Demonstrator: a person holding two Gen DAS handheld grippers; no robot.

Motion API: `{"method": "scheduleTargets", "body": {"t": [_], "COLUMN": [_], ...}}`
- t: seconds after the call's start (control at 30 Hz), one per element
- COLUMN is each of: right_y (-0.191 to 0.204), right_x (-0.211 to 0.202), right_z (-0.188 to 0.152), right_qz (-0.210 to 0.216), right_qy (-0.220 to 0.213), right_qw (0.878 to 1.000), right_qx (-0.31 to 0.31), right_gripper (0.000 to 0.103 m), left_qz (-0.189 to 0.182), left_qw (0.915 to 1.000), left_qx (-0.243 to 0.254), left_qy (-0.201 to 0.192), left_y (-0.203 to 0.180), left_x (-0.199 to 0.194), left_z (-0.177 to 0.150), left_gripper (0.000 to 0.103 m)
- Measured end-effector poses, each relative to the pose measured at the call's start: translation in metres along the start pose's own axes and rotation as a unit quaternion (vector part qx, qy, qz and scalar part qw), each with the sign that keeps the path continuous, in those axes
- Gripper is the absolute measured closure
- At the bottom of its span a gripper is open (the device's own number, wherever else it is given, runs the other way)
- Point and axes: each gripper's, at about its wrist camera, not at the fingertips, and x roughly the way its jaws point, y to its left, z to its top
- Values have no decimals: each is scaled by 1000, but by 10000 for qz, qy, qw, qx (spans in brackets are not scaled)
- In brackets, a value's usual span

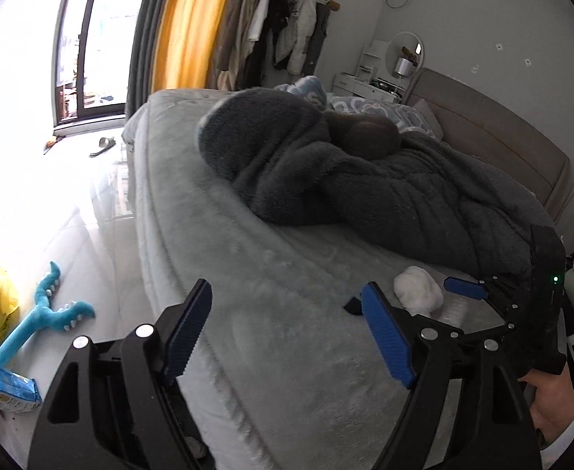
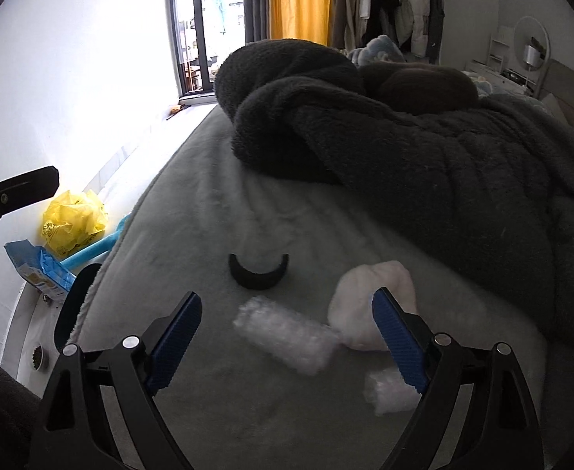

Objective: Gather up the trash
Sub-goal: 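Move both open grippers back toward the items on the bed, then grasp the clear bubble-wrap roll with the right gripper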

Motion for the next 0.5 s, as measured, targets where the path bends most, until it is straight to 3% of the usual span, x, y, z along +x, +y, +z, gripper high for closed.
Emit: {"method": "scheduleTargets", "body": {"t": [0.5], "right_y": [-66], "right_x": [3], "right_z": [-28], "right_qz": [-244], "right_qy": [184], "right_qw": [9992], "right_qx": [261], "right_gripper": [13], "left_qz": [-261], "left_qw": [9988], "left_qx": [280], "left_qy": [304], "left_y": [-34], "left_x": [58], "left_z": [-3], "left_gripper": [20]}}
